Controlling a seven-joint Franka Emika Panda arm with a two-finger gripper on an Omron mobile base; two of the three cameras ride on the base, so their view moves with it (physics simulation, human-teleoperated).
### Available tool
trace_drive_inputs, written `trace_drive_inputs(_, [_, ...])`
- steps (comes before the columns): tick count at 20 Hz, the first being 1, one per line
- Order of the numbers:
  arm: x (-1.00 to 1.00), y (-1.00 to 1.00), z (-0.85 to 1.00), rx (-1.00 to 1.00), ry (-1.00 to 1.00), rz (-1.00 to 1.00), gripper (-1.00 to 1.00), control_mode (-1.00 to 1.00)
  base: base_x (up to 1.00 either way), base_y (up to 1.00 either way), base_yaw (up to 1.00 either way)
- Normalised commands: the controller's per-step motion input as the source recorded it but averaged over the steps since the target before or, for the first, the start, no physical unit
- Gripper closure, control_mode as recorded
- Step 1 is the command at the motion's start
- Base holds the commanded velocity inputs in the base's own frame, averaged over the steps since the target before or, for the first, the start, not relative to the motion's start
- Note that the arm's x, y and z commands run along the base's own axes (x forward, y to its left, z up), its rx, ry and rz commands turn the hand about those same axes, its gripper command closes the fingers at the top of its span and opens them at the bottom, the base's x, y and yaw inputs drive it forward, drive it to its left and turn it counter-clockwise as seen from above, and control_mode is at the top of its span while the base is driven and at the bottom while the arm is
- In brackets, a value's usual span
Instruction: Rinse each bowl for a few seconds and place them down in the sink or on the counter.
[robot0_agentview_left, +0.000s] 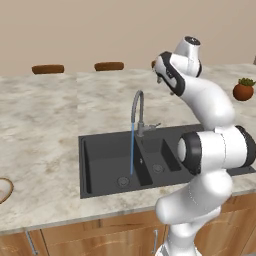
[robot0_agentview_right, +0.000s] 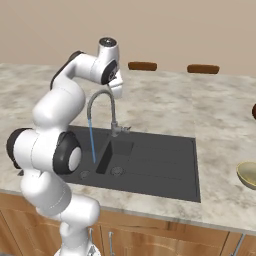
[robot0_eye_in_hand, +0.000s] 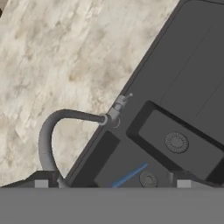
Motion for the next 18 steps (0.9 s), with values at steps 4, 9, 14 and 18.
trace_drive_inputs(4, [-0.25, 0.47, -0.02, -0.03, 0.0, 0.08, -1.0, -1.0, 0.0, 0.0, 0.0])
trace_drive_inputs(9, [-0.18, 0.46, -0.03, -0.03, 0.0, 0.1, -1.0, -1.0, 0.0, 0.0, 0.0])
trace_drive_inputs(14, [-0.17, 0.44, 0.0, -0.03, 0.01, 0.12, -1.0, -1.0, 0.0, 0.0, 0.0])
trace_drive_inputs(18, [-0.21, 0.47, -0.04, -0.03, 0.0, 0.1, -1.0, -1.0, 0.0, 0.0, 0.0])
